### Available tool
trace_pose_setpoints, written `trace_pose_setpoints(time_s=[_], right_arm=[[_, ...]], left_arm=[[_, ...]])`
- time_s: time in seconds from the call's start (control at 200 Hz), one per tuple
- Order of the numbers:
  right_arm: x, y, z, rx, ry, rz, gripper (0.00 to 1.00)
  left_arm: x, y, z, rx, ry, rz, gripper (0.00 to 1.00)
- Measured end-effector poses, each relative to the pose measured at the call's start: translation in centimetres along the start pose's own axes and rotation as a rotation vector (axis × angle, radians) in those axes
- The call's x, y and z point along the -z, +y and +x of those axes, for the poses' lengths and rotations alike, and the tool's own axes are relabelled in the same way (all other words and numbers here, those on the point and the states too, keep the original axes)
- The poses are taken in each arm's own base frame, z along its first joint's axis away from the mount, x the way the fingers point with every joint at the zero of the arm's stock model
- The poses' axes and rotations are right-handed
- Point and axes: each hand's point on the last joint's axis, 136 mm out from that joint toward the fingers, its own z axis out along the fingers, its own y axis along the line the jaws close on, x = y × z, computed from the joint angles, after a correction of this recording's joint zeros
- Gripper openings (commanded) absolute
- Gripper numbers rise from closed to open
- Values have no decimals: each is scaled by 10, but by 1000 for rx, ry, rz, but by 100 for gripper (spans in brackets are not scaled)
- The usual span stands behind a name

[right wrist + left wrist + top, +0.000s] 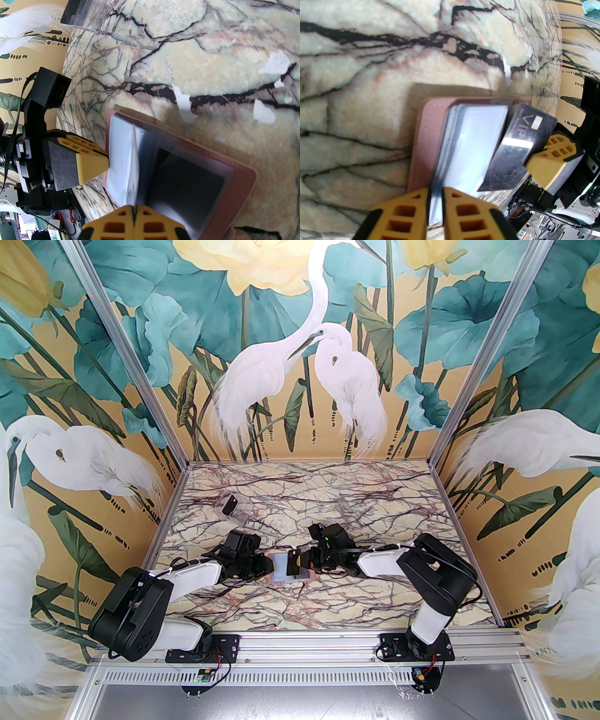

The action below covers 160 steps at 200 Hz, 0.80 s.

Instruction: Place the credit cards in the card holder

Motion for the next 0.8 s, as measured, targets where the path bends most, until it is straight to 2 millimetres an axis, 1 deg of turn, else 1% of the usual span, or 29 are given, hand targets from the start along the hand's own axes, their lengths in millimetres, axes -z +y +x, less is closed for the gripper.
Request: trace_pose_setpoints(time_s=[0.8], right_arm=[[0, -3, 6, -25, 14, 13, 0]], left_arm=[[0, 0, 0, -1, -3, -3, 19]])
